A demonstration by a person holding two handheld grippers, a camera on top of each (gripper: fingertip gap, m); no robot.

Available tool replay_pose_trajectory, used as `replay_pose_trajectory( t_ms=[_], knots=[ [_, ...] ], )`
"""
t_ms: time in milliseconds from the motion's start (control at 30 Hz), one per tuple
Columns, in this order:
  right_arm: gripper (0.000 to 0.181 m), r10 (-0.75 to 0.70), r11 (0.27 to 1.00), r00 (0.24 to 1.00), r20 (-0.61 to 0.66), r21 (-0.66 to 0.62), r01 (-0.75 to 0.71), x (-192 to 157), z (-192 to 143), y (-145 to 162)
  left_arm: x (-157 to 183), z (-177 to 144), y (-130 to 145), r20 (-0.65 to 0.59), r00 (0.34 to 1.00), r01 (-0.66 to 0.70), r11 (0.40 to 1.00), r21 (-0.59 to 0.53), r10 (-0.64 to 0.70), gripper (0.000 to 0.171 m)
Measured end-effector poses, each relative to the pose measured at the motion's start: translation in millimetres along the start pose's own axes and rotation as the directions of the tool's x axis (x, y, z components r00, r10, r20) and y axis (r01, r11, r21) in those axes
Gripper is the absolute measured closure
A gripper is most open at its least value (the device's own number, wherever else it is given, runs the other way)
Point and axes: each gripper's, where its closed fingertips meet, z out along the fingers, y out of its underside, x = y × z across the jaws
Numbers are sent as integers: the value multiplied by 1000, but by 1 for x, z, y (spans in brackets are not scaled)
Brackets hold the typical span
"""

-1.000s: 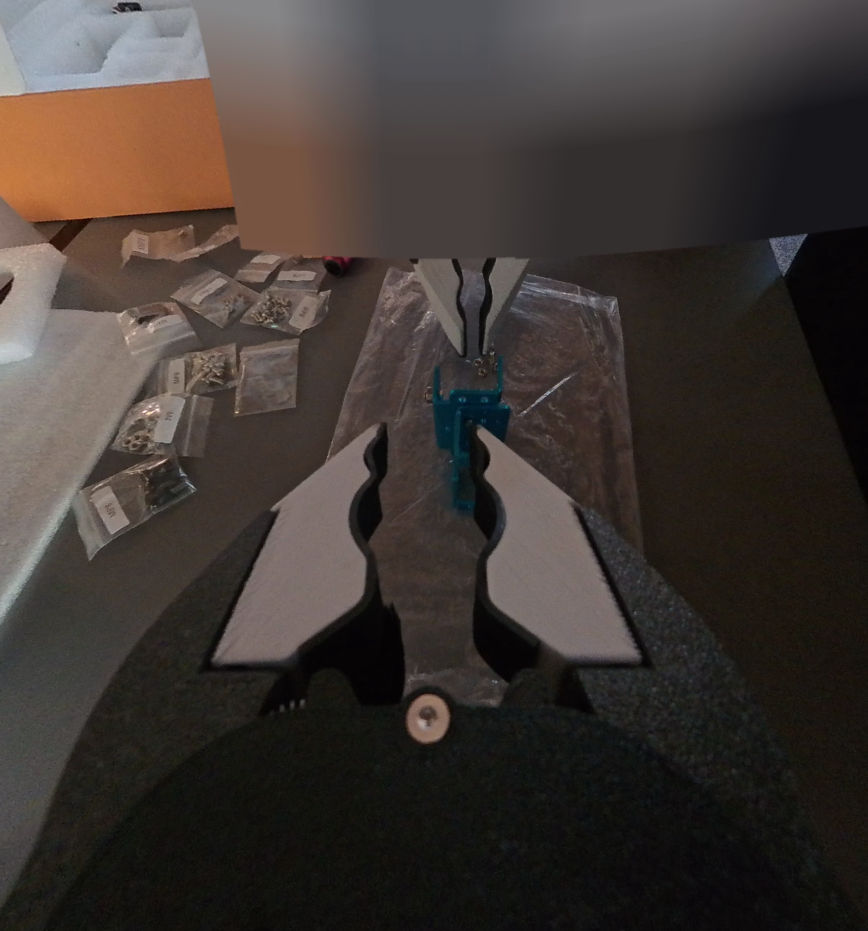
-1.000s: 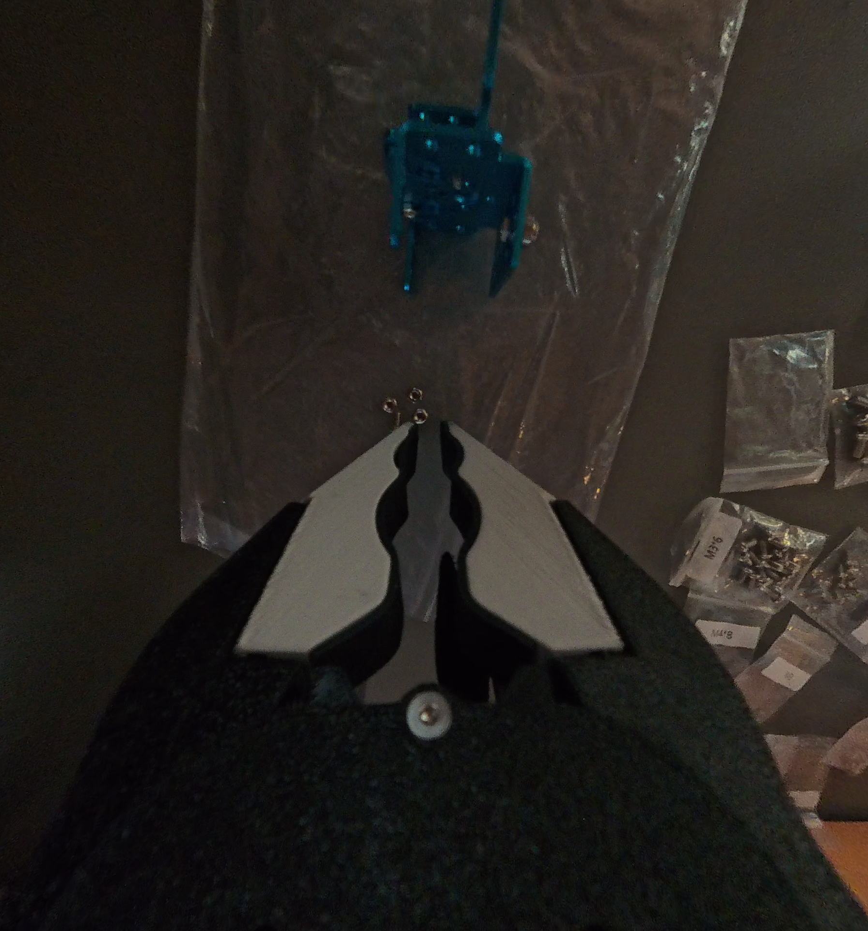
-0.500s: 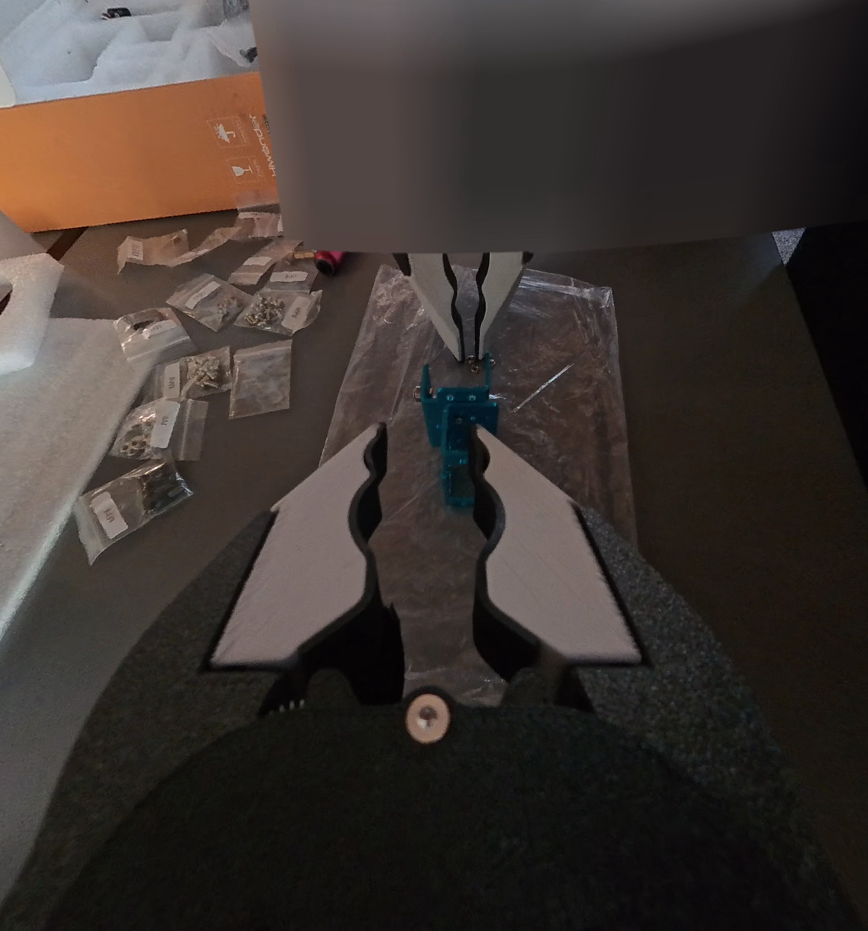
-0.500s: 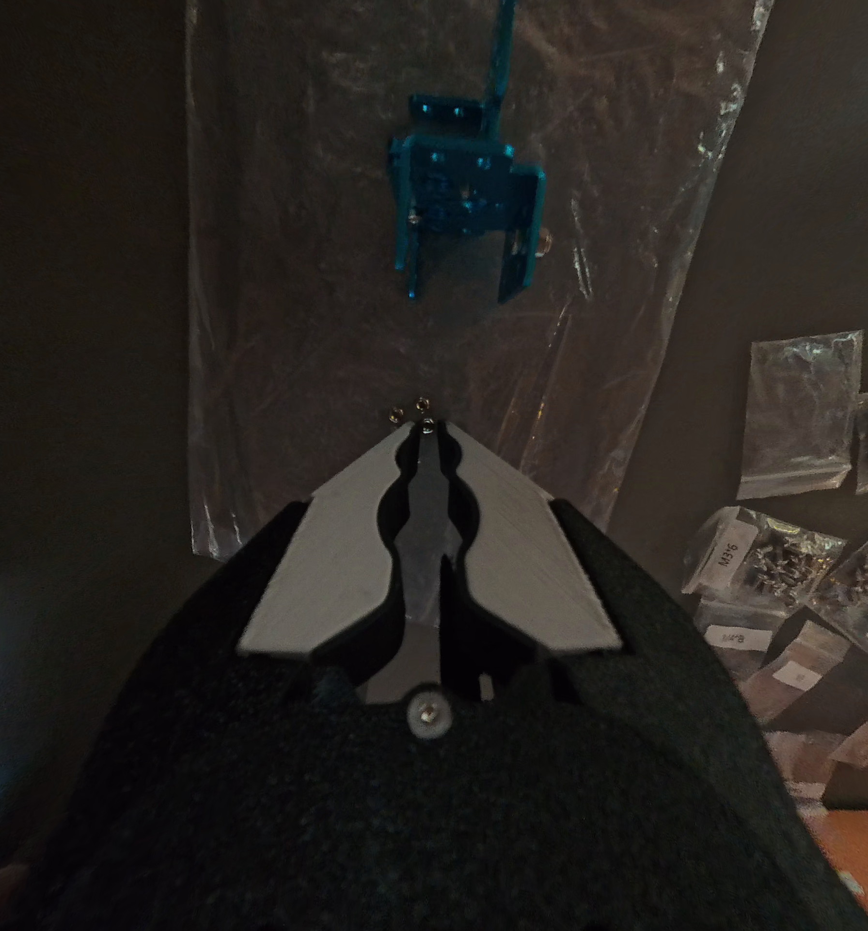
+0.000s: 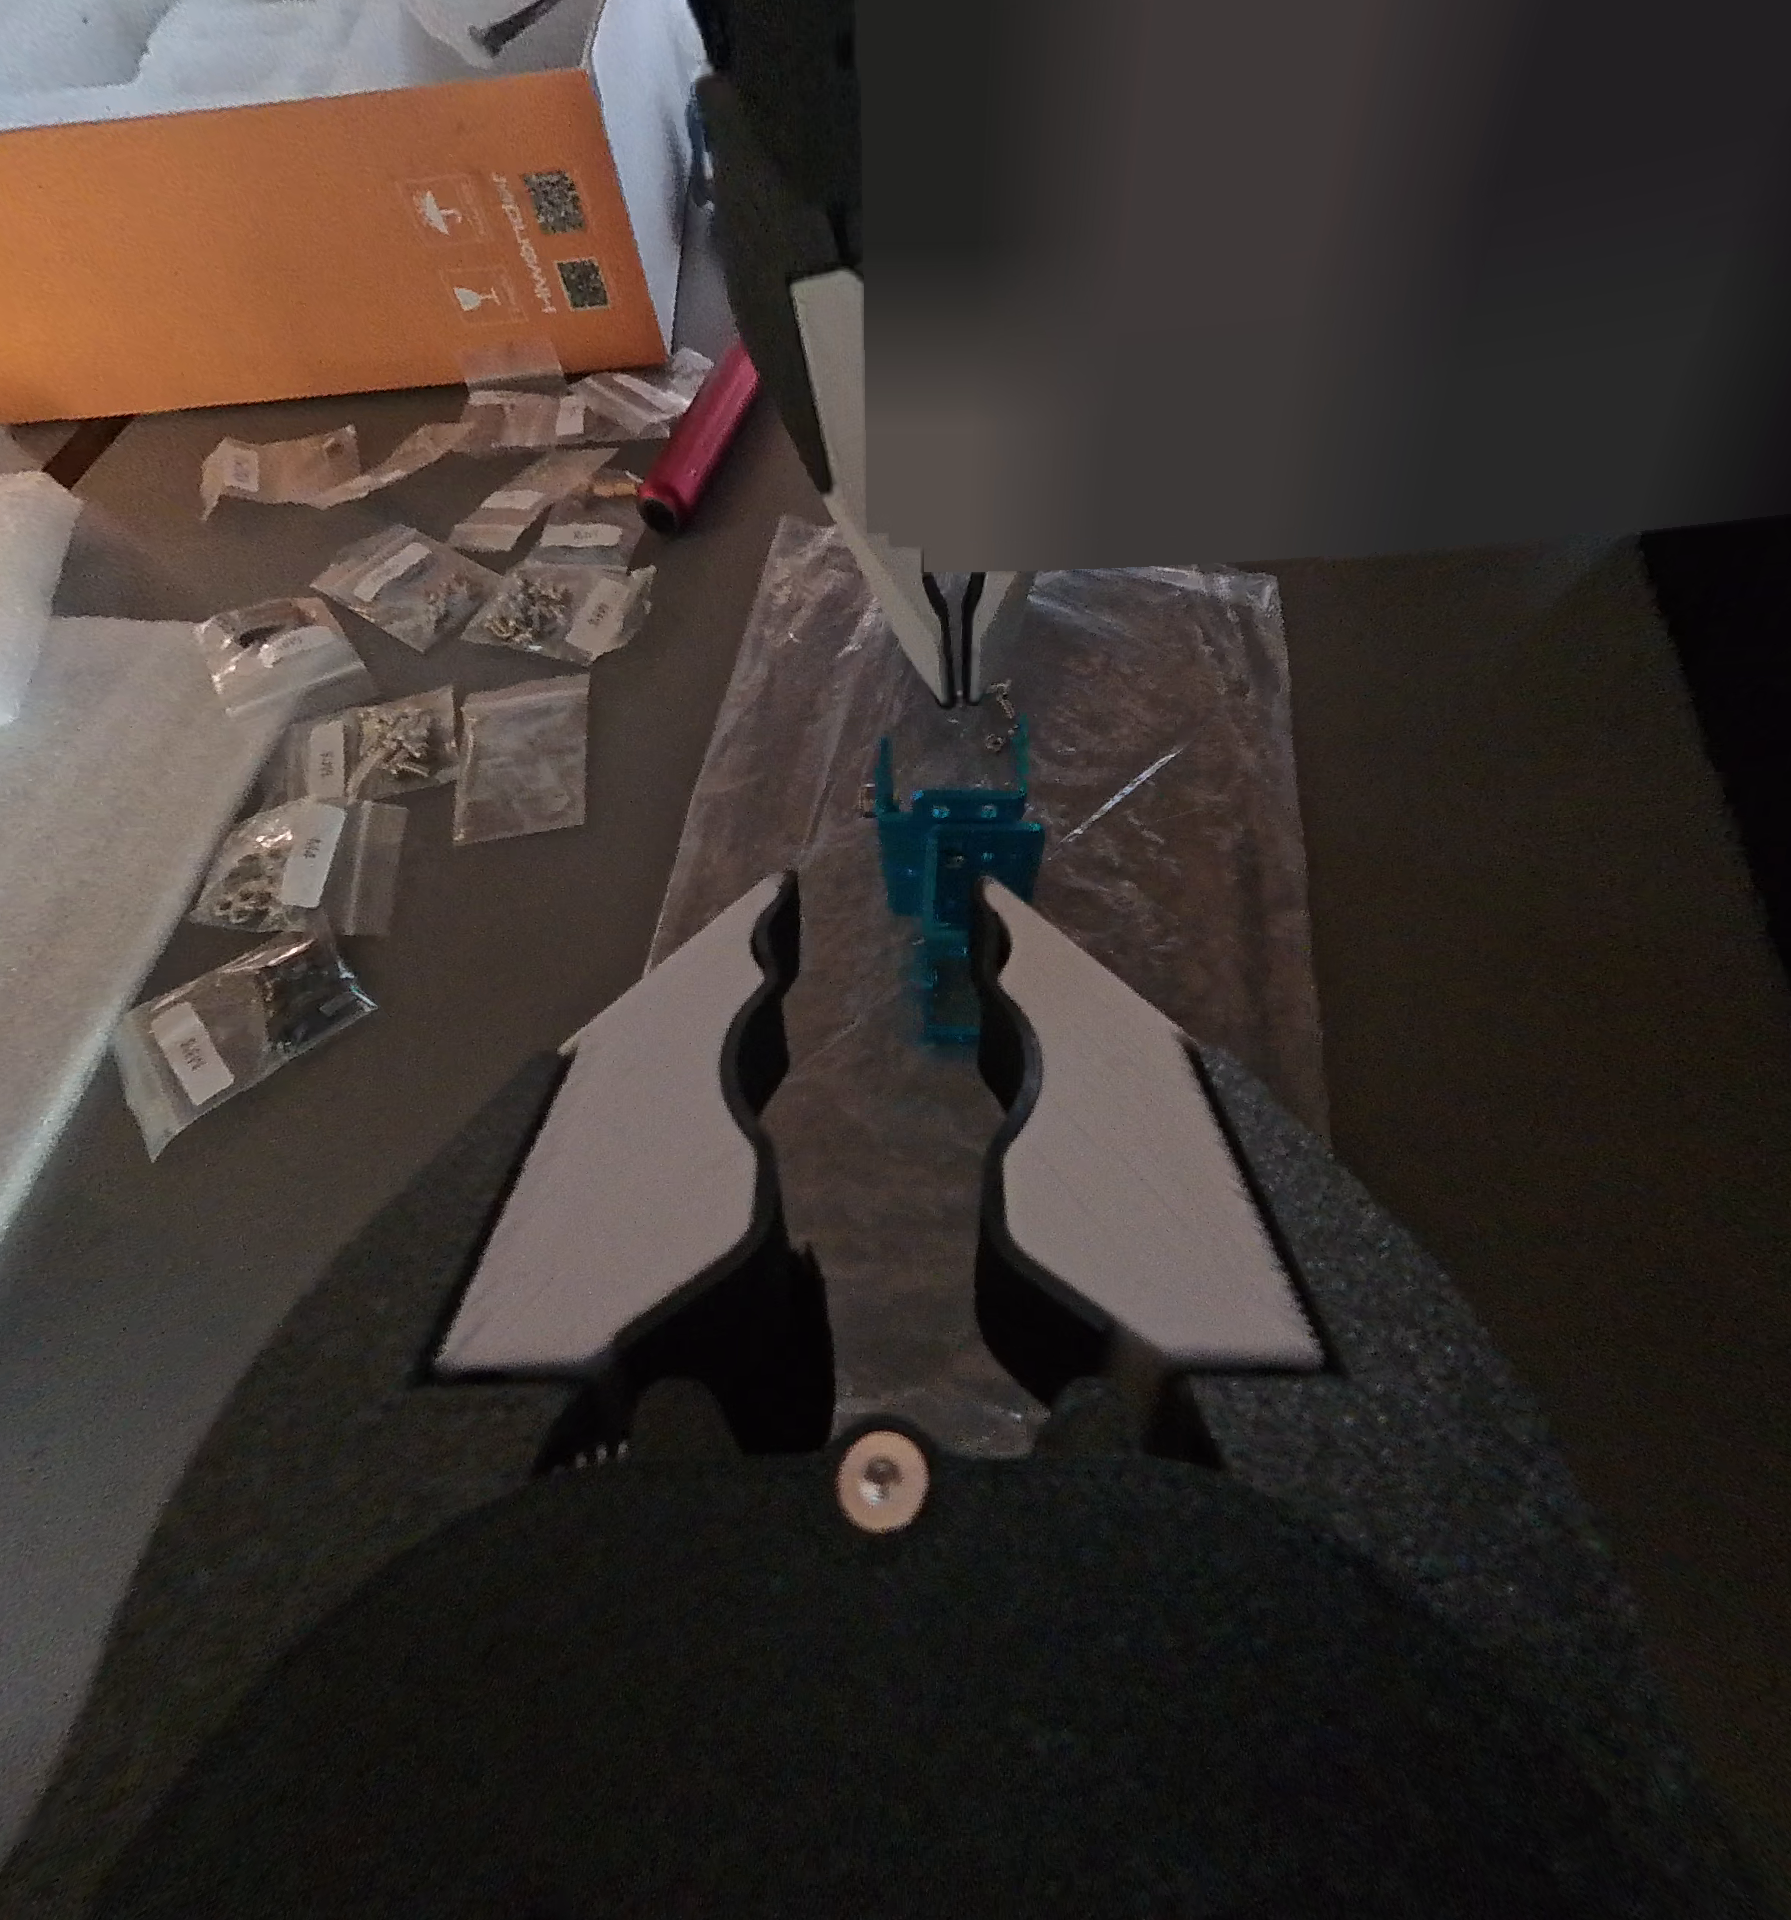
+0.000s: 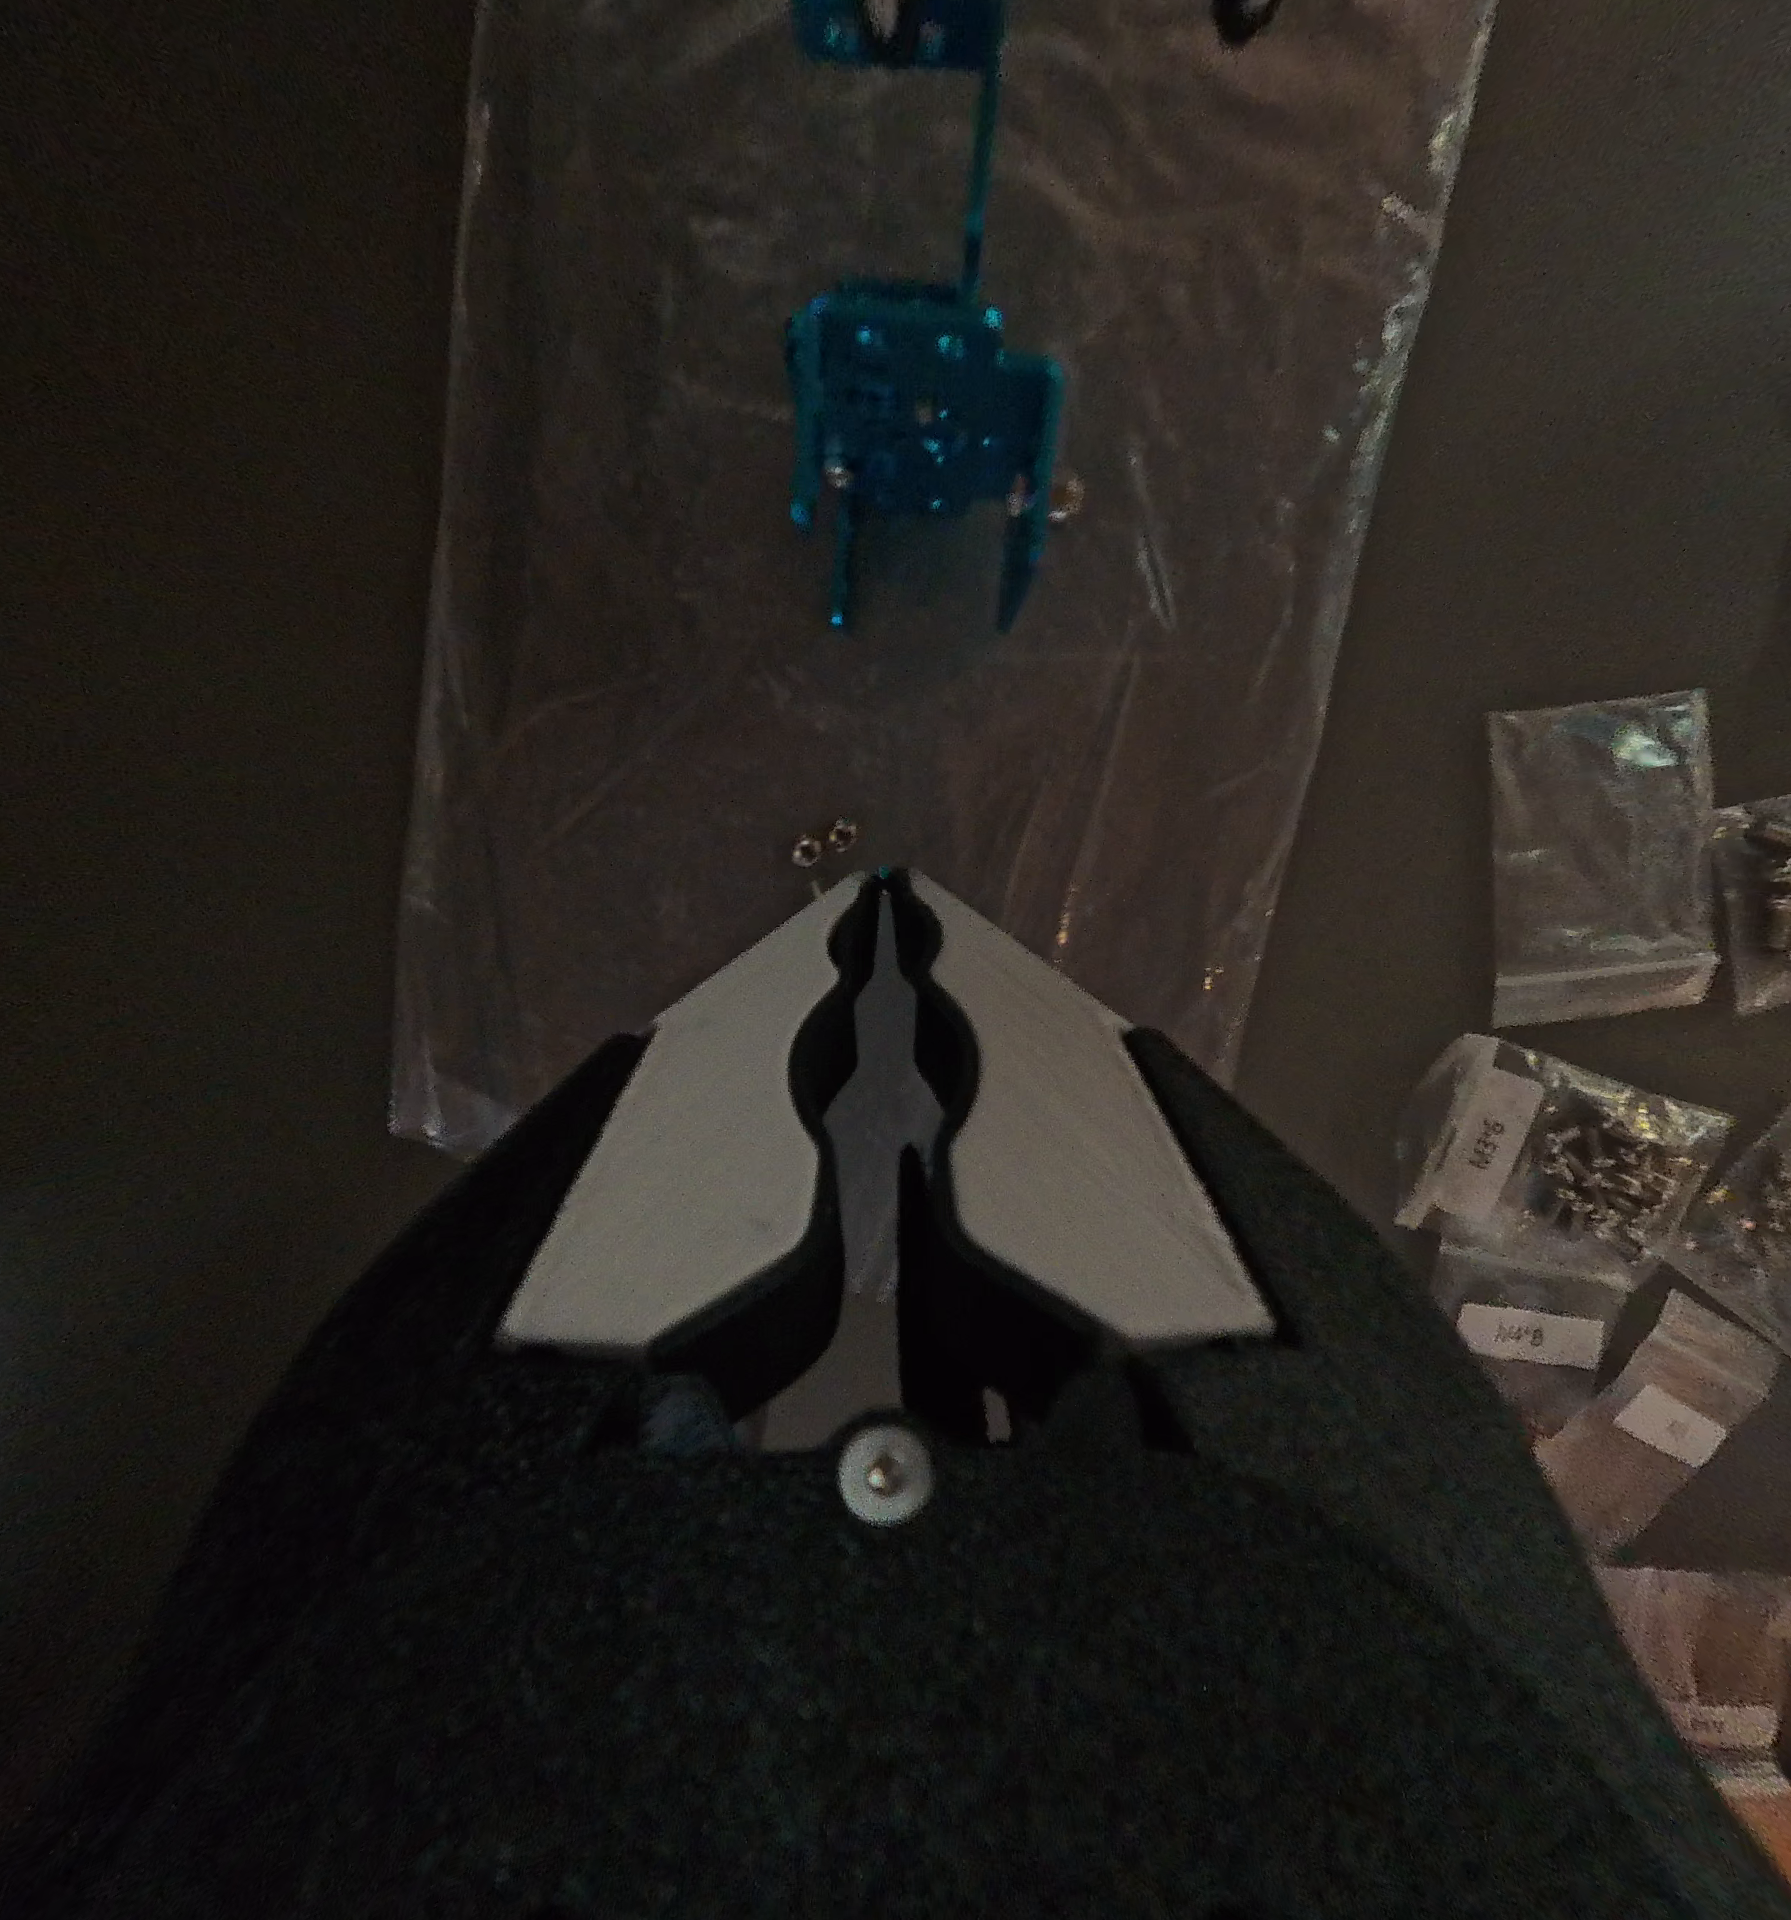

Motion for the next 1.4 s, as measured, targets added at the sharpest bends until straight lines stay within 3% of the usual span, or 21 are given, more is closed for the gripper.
replay_pose_trajectory(
  t_ms=[167,400,767,1400],
  knots=[
    [180,13,992,1000,-5,124,-13,5,-5,-7,-1,1,-4,-21,1000,19,1000,1,-19,140],
    [179,-82,996,983,-165,-50,74,15,-1,14,-2,2,-7,-20,1000,5,1000,3,-5,140],
    [171,11,1000,999,-45,-15,-12,3,-2,16,-1,-1,-8,-11,1000,1,1000,19,-1,140],
    [177,7,994,999,-48,-110,-13,2,3,14,4,-1,-6,-15,1000,-19,1000,11,19,139]
  ],
)
